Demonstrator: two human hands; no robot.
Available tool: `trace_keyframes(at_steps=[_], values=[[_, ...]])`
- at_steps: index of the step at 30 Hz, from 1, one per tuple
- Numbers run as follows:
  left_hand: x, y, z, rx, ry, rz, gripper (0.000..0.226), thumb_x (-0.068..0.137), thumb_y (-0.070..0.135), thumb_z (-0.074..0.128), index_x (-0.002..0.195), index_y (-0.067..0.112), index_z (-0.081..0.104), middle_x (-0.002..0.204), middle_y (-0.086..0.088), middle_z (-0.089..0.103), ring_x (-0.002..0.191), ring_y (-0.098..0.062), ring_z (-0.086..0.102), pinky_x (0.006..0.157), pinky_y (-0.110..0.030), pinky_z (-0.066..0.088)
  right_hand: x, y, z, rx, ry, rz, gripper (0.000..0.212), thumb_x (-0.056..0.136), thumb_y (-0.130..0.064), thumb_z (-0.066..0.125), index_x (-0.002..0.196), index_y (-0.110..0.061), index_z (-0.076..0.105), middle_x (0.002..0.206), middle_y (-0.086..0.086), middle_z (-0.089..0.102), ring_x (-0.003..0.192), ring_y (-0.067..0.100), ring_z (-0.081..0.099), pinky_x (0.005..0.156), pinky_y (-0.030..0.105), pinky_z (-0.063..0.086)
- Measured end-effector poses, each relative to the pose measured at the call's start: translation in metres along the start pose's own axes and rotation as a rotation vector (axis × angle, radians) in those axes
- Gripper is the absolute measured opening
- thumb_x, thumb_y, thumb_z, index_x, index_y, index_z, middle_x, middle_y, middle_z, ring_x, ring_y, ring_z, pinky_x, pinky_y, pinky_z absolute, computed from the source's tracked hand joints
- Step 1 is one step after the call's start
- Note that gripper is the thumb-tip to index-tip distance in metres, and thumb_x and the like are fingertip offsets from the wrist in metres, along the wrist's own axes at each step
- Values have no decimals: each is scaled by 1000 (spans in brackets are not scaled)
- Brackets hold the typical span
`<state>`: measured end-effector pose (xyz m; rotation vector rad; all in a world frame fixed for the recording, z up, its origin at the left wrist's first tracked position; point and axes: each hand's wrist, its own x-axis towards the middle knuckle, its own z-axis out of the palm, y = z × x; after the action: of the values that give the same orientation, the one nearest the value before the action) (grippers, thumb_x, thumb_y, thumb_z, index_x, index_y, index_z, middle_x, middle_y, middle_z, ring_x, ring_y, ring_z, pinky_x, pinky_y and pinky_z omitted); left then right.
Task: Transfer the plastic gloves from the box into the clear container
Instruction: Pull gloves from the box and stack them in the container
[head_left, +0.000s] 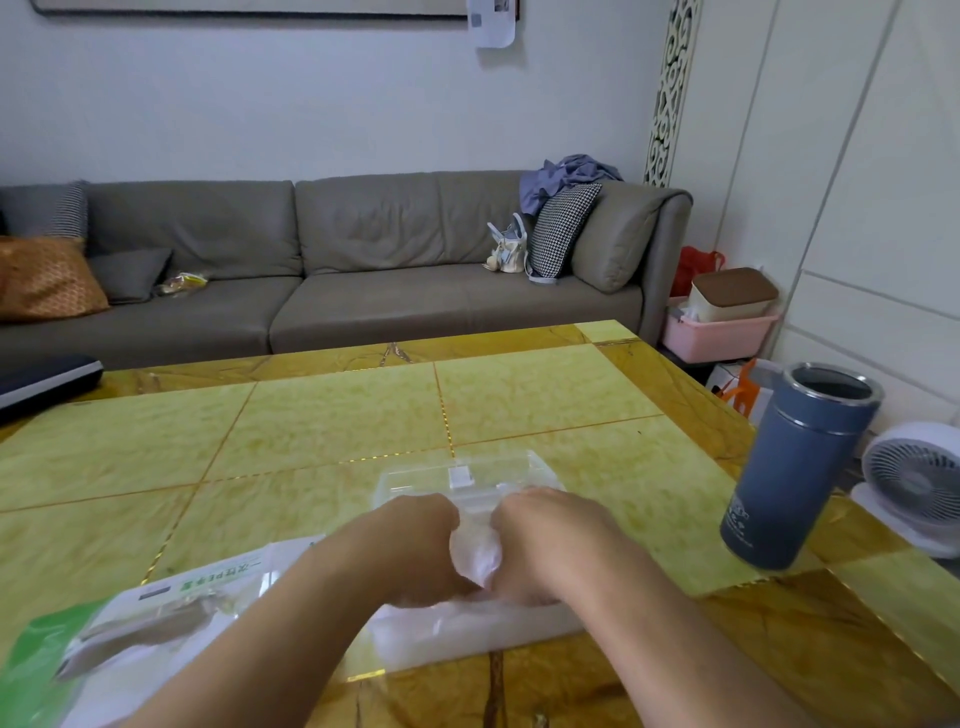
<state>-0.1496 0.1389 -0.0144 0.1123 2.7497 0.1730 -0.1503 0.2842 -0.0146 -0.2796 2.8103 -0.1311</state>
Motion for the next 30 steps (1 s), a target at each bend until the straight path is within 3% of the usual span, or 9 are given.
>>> trace_keyframes(at_steps=[6,8,12,16,20,22,25,27,30], values=[[-2,20,-6,261,-51,-65,25,89,26,74,103,15,57,78,2,54,68,-16,58,68,-29,47,16,-7,-3,-59,-130,48,23,84,-34,77,76,-22,59,86,-2,54,63,14,49,63,29,40],[1,23,-3,256,-85,-67,13,92,12,67,97,11,55,74,0,49,67,-19,56,64,-27,46,23,-9,-2,-75,-165,74,33,84,-39,81,73,-21,55,82,0,53,62,17,49,63,30,42],[11,19,8,237,-95,-42,21,92,5,55,77,13,43,70,-1,47,59,-16,48,47,-22,35,31,-10,1,-27,-169,85,35,83,-30,85,71,-17,54,81,4,54,74,26,57,68,31,43],[18,11,11,162,-102,4,25,90,24,64,74,14,47,66,1,47,61,-17,47,54,-24,38,28,-11,5,1,-121,85,24,85,-17,80,105,-11,68,126,14,63,120,32,64,83,33,47],[7,7,3,141,-105,34,12,94,18,57,84,12,53,74,0,51,78,-21,51,60,-24,38,29,-10,10,-13,-131,81,22,89,-28,77,93,-14,61,122,10,65,100,30,64,79,32,48],[-2,2,1,116,-72,54,9,98,16,52,103,10,57,94,-2,63,85,-22,56,68,-27,44,25,-7,12,27,-104,93,33,93,-34,70,121,-17,67,128,4,66,104,27,66,86,35,54],[-18,-14,4,-7,29,95,42,95,4,46,134,17,52,122,1,65,106,-18,65,90,-33,56,5,-4,11,83,18,72,46,97,-25,61,142,-25,60,144,0,60,123,26,64,99,39,56],[-32,-23,3,-204,158,149,53,93,-2,43,134,28,55,124,10,63,107,-7,64,91,-26,56,-8,-1,8,86,125,37,41,98,-19,57,138,-27,61,142,0,60,125,26,62,100,39,54],[-50,-48,2,-499,428,155,40,97,3,48,110,37,66,101,19,69,90,3,66,83,-26,58,-24,-10,0,12,246,35,35,96,-12,54,126,-26,67,127,-1,65,113,26,67,91,39,57]])
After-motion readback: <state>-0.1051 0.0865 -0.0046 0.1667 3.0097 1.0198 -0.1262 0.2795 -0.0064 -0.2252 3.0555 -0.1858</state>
